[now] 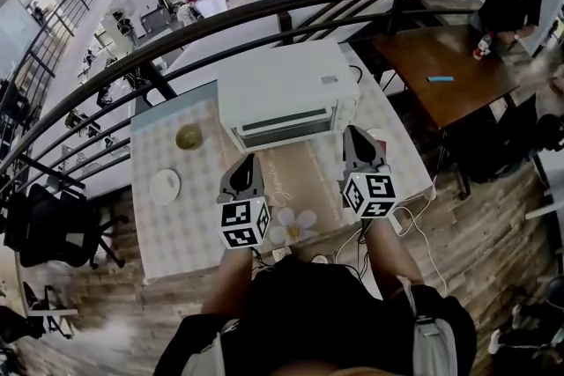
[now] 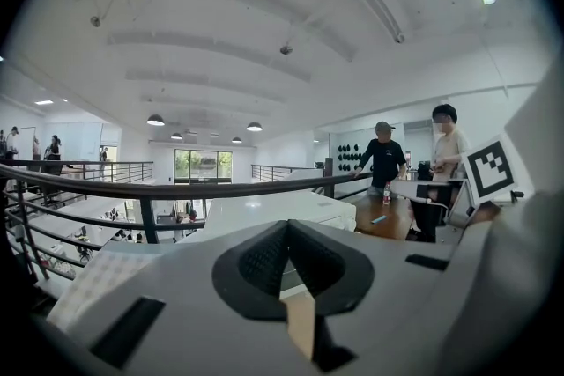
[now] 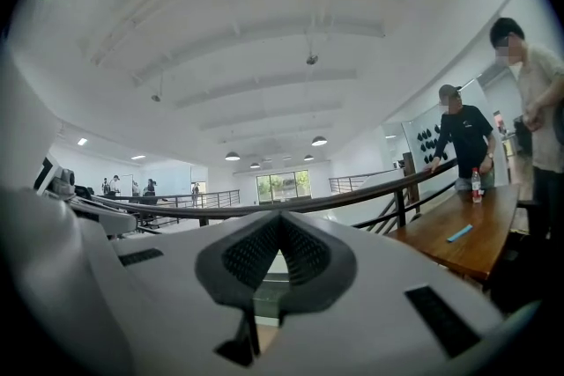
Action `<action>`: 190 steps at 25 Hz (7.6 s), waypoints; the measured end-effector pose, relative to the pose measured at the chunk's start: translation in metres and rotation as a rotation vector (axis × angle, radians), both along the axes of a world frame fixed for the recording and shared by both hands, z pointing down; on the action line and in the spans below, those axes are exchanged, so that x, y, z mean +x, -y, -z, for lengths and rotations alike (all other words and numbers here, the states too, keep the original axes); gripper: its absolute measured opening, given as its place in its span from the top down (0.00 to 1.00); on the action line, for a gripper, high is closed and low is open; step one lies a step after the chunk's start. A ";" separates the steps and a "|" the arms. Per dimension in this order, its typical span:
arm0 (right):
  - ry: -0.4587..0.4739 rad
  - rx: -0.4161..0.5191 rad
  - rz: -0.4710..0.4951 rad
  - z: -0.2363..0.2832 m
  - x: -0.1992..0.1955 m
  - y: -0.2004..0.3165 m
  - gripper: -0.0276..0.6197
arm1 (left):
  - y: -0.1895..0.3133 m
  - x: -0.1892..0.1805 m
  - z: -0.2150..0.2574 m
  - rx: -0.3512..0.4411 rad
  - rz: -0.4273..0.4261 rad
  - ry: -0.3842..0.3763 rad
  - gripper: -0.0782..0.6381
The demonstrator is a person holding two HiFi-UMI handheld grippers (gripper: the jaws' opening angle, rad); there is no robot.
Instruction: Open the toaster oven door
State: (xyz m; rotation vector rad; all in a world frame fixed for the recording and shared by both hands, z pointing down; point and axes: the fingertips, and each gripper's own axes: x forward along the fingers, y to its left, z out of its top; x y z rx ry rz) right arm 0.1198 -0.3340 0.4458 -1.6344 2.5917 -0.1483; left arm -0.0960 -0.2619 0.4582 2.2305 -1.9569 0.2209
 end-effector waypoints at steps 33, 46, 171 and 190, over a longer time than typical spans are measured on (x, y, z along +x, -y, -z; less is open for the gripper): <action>-0.263 -0.620 0.011 -0.106 -0.044 0.125 0.74 | 0.030 -0.062 -0.002 0.021 0.054 -0.035 0.87; -0.333 -0.812 0.070 -0.123 -0.050 0.138 0.81 | 0.030 -0.073 -0.002 0.015 0.069 -0.048 0.87; -0.410 -0.673 0.047 -0.344 0.004 -0.060 0.85 | 0.029 0.024 -0.021 -0.055 -0.120 0.034 0.87; -0.358 -0.676 0.020 -0.345 0.004 -0.059 0.85 | 0.027 0.030 -0.012 -0.029 -0.122 0.025 0.87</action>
